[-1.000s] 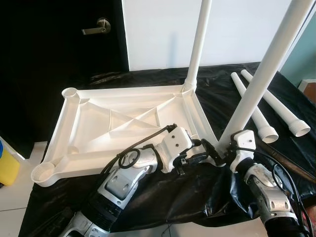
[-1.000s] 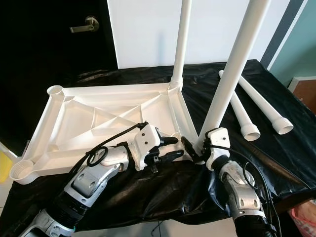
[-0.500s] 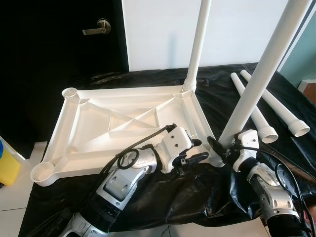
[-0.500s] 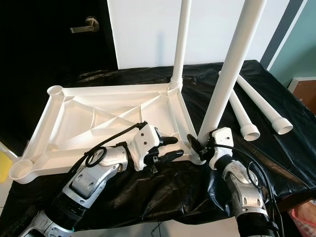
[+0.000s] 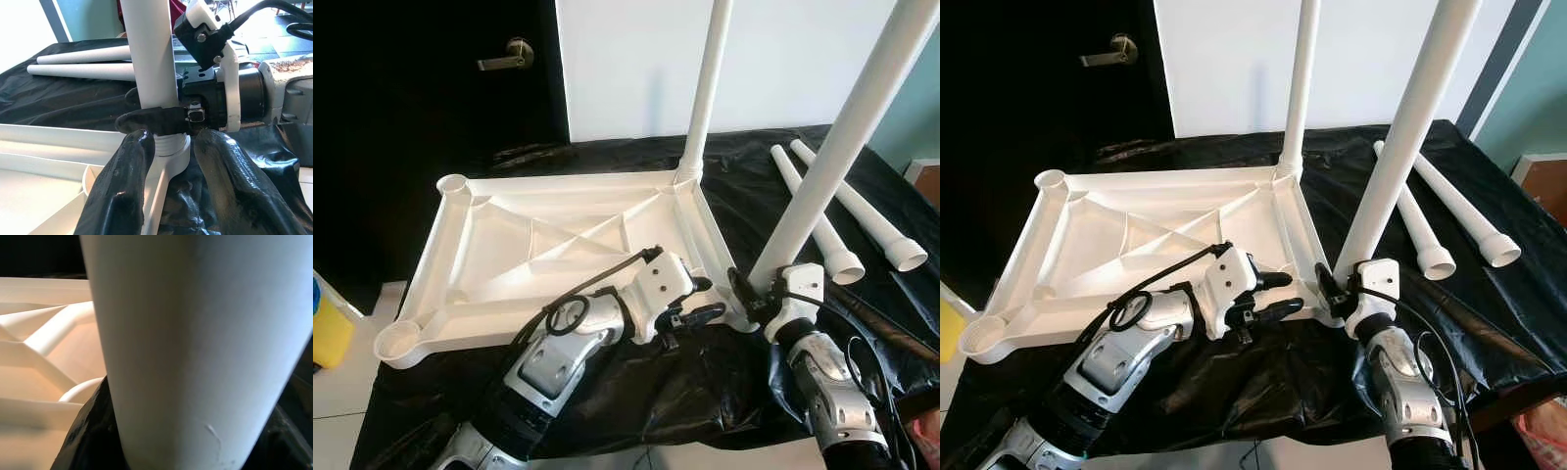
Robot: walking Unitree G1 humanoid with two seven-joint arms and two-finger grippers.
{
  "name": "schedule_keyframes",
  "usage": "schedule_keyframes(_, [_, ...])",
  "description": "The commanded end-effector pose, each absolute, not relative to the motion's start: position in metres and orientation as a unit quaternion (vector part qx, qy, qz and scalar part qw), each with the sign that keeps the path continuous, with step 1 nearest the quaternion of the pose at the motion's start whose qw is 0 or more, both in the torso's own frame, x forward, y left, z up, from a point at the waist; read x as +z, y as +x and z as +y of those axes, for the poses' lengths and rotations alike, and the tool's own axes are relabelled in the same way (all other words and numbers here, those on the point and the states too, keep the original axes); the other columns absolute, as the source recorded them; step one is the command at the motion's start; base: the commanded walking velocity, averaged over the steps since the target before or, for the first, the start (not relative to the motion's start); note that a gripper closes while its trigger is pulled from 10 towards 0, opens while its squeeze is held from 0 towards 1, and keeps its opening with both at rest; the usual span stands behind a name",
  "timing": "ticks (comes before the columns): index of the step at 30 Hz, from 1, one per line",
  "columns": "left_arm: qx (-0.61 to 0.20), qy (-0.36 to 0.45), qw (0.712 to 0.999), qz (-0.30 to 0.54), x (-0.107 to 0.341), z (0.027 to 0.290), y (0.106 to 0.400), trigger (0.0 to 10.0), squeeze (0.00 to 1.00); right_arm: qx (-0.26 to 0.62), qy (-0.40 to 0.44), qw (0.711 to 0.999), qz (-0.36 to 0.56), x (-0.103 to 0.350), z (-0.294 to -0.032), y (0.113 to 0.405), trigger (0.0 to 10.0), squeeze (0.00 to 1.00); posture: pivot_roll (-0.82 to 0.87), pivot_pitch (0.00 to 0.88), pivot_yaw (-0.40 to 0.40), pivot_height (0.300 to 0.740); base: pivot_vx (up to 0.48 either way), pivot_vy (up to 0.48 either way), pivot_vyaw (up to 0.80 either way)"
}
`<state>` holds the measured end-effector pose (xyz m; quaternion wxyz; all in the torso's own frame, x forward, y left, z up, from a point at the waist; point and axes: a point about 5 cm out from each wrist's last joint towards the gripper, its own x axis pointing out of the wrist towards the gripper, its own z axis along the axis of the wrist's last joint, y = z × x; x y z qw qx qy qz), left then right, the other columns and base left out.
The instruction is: Building children table
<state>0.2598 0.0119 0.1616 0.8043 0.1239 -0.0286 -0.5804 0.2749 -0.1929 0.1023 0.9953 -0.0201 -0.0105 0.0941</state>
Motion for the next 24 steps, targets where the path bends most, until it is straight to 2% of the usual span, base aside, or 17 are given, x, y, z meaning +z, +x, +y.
schedule_keyframes(1, [-0.59, 0.121, 0.798, -0.028, 0.163, 0.013, 0.257, 10.0, 0.0, 0.065, -0.016, 0.997, 0.035, 0.087, -0.192, 0.271, 10.0, 0.0, -0.04, 0.003, -0.003, 0.74, 0.0, 0.0, 0.0])
schedule_keyframes(5, [-0.591, 0.121, 0.797, -0.028, 0.163, 0.013, 0.257, 10.0, 0.0, 0.006, -0.004, 0.999, 0.044, 0.087, -0.191, 0.272, 10.0, 0.0, -0.04, 0.002, -0.002, 0.74, 0.0, 0.0, 0.0])
schedule_keyframes(7, [-0.59, 0.121, 0.798, -0.029, 0.163, 0.012, 0.258, 10.0, 0.0, -0.085, 0.004, 0.995, 0.05, 0.084, -0.181, 0.273, 10.0, 0.0, -0.03, 0.002, -0.008, 0.74, 0.0, 0.0, 0.0])
schedule_keyframes(9, [-0.59, 0.121, 0.798, -0.029, 0.163, 0.012, 0.258, 10.0, 0.0, -0.085, 0.004, 0.995, 0.05, 0.084, -0.181, 0.273, 10.0, 0.0, -0.03, 0.002, -0.008, 0.74, 0.0, 0.0, 0.0])
schedule_keyframes(12, [-0.59, 0.118, 0.798, -0.03, 0.164, 0.01, 0.257, 10.0, 0.0, -0.146, 0.019, 0.988, 0.05, 0.083, -0.169, 0.271, 10.0, 0.0, -0.02, 0.001, -0.015, 0.74, 0.0, 0.0, 0.0])
schedule_keyframes(24, [-0.591, 0.122, 0.797, -0.027, 0.162, 0.012, 0.257, 10.0, 0.0, -0.161, 0.024, 0.985, 0.053, 0.086, -0.168, 0.27, 10.0, 0.0, -0.02, 0.0, -0.017, 0.74, 0.0, 0.0, 0.0])
